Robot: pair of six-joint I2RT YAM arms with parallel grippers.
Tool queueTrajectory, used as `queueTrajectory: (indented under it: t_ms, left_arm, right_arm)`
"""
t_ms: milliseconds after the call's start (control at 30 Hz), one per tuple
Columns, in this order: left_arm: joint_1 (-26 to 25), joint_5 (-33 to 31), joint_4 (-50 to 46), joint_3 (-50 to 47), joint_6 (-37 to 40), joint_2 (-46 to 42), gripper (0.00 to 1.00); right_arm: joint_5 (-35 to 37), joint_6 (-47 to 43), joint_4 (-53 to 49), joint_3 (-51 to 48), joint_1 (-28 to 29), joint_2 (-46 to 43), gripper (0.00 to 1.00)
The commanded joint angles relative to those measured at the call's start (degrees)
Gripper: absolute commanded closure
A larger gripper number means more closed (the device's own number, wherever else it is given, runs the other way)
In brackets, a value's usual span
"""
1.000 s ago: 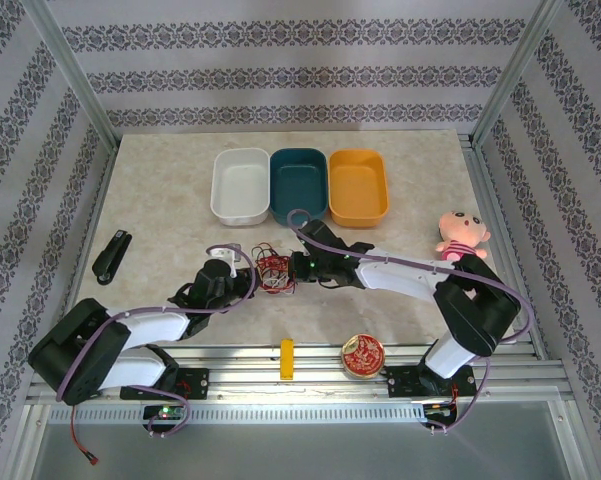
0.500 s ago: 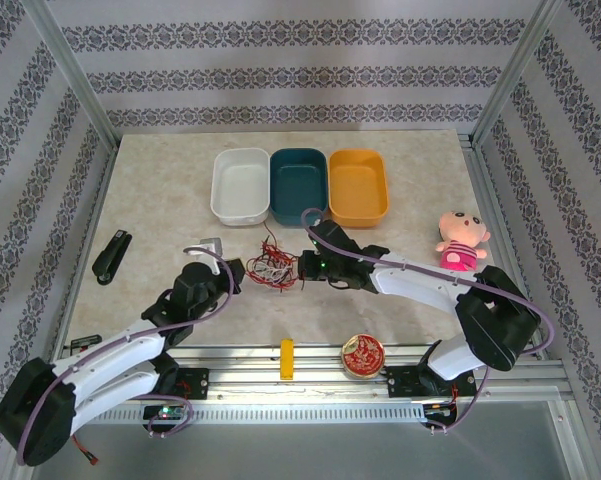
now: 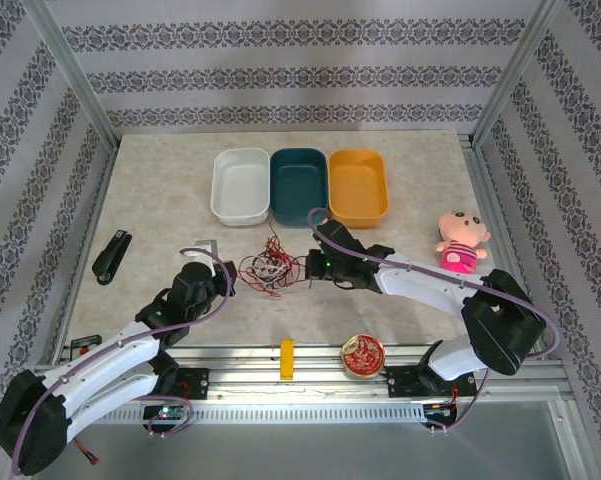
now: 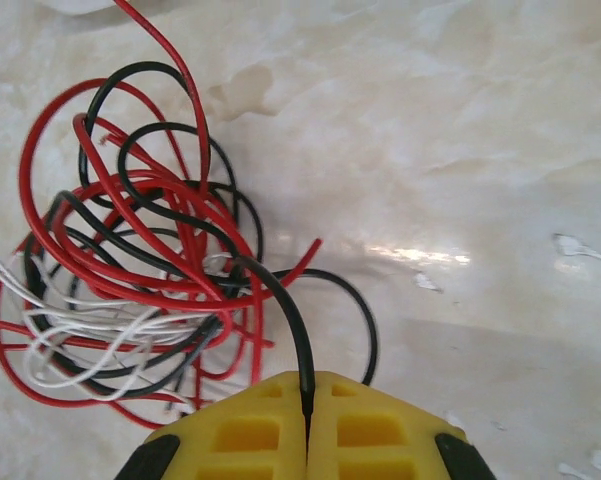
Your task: Untangle the cables
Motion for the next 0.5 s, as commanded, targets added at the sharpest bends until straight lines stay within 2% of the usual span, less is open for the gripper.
queueTrajectory:
  t_ms: [0, 367, 467]
  left_arm:
    - [-0.3, -2.2, -3.4, 2.7, 3.1, -0.3, 0.89]
    - [0.0, -2.6, -5.4, 4.6, 4.1, -0.5, 0.89]
    - [0.2, -3.0, -7.5, 5.9, 4.8, -0.7, 0.95]
  right_arm:
    - [3.6, 2.4, -3.1, -2.5, -1.5, -2.4, 1.00]
    - [6.6, 4.6, -6.4, -7.4, -4.7, -9.4, 1.00]
    - [8.0, 4.2, -8.6, -7.2, -5.0, -10.9, 1.00]
